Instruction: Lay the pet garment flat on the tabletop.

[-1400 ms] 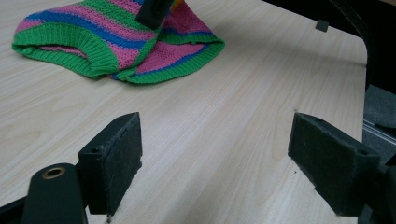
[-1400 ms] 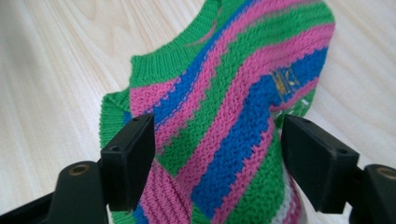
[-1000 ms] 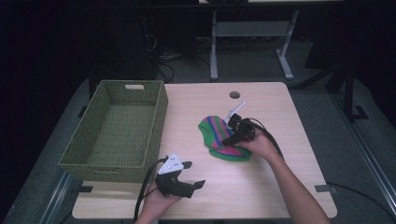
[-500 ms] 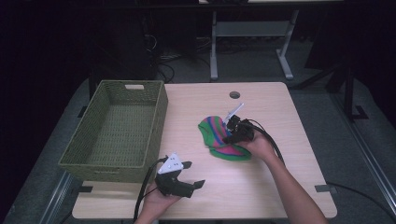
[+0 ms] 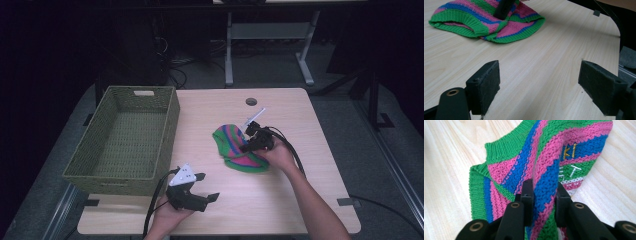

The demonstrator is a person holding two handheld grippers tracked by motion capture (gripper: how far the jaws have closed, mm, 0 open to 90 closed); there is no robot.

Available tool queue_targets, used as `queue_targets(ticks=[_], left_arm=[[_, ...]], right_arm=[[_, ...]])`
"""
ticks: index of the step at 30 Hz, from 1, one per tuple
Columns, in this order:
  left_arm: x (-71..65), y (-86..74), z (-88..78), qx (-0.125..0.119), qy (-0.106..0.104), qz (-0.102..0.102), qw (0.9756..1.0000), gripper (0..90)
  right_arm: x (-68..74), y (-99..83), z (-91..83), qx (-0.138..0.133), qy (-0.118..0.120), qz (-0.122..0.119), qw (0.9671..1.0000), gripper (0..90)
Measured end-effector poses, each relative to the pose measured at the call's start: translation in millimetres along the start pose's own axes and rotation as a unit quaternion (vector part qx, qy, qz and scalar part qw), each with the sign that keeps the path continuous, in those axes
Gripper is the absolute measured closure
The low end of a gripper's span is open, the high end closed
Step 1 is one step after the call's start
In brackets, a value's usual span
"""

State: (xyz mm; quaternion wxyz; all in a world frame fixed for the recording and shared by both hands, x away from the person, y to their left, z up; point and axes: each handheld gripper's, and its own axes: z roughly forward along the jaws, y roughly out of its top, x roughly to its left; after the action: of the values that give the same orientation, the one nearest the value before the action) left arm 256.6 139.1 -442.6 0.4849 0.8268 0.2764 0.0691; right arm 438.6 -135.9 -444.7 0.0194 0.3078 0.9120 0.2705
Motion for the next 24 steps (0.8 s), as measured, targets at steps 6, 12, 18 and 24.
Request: queue_targets(ticks=[6,12,18,24], left_arm=[[0.6,-0.1,-0.5,-0.001,0.002,0.001,1.0,17.2],[0.3,-0.1,-0.1,0.0,0.002,0.002,1.0,17.2],[0.4,-0.1,-0.1,0.0,0.002,0.001,1.0,17.2],[0.4,-0.2,0.7,0.0,-0.002,-0.003,1.0,17.2]], right_arm=[[-2.4,-0.6,-6.2,-0.009,0.006,0.003,0.9999,76.3],[-1.7,-1.5,-12.6,-0.01,0.008,0.005,0.9999,76.9],[0.0,-1.2,-16.7,-0.011,0.011,-0.001,0.9999,77.1],[-0.5,-1.8,-24.6,-0.022,0.019,0.0,0.9996,77.4]])
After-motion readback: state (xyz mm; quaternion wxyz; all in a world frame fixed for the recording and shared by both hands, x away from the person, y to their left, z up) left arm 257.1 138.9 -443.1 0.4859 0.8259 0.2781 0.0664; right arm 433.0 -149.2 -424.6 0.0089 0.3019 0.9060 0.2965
